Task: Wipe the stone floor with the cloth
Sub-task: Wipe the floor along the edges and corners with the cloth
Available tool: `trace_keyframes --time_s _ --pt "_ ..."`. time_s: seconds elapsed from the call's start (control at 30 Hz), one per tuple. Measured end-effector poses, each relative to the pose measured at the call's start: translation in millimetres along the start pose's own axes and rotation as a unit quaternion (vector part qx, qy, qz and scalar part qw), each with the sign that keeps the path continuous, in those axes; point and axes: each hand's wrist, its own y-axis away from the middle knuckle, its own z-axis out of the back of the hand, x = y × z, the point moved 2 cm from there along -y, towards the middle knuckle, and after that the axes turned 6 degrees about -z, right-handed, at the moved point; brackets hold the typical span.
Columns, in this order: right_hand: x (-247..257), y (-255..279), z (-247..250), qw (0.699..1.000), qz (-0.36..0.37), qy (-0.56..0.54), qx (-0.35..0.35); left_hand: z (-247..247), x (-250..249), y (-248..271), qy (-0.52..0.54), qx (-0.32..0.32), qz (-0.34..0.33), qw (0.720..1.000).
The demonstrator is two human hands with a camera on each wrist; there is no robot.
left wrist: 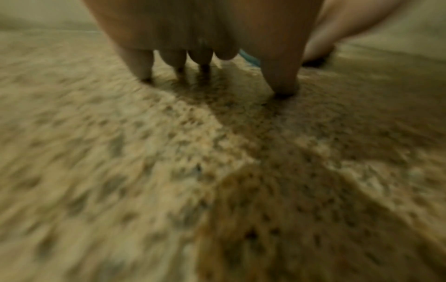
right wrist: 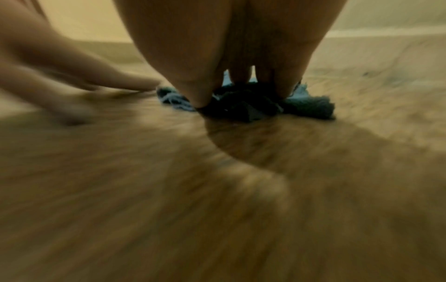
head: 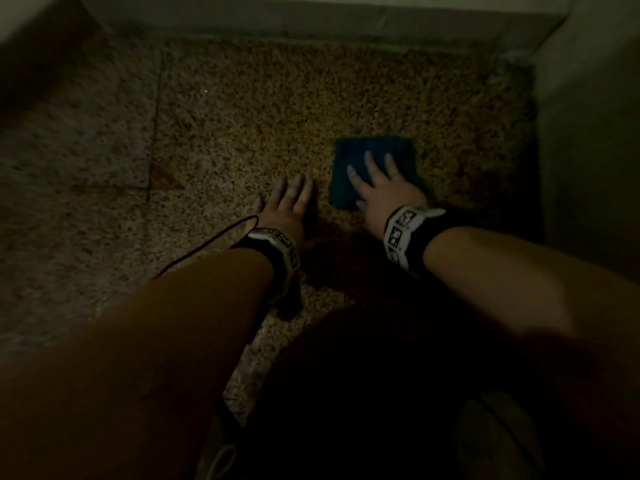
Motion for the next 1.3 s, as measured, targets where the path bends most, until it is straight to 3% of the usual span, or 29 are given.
trace_keyframes --time_s 0.13,0.33,0.77,1.07,1.17,1.3 --pt "7.2 12.2 -16.1 0.999 0.042 -0.022 0.004 2.8 11.3 3.1 0.000 -0.033 0.051 0.998" --pt "8.8 3.6 -15.0 0.998 0.035 -0.047 -0.019 12.1 29.2 -6.8 -0.004 -0.020 0.069 0.997" --pt "39.7 -57.8 60.1 0.992 0.020 -0.099 -0.078 3.8 35.9 -19.5 -0.023 -0.010 0.080 0.996" --pt "50.2 -24.2 27.6 0.997 0.035 -0.075 -0.007 23.6 30.6 4.4 -0.021 0.024 0.059 0.998" --pt "53.6 -4.4 17.4 0.996 0.035 -0.079 0.026 18.6 50.5 24.3 0.010 0.012 0.087 0.996" --pt "44.8 20.2 25.9 0.999 0.028 -0.036 -0.007 8.7 79.1 53.8 0.041 0.002 0.117 0.992"
